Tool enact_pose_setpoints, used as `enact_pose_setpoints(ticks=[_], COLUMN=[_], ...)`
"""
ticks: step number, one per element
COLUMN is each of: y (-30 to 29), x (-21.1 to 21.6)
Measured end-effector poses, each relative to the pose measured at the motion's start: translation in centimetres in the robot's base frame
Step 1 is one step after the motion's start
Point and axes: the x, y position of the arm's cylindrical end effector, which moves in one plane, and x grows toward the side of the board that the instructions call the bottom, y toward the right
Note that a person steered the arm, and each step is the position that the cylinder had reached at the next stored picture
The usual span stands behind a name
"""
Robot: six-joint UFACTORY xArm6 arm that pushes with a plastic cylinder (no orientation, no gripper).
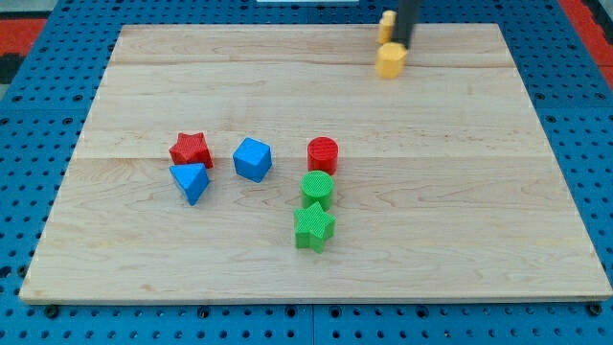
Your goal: Place the yellow hexagon on the top of the blue cube
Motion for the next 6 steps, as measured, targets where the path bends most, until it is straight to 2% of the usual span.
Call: enact_pose_setpoints(ticks=[1,2,3,4,5,6], y=[-3.2,-0.9,4.7,3.6,-2.3,-5.1], x=[1.9,1.0,0.6,2.5,5.9,7.3])
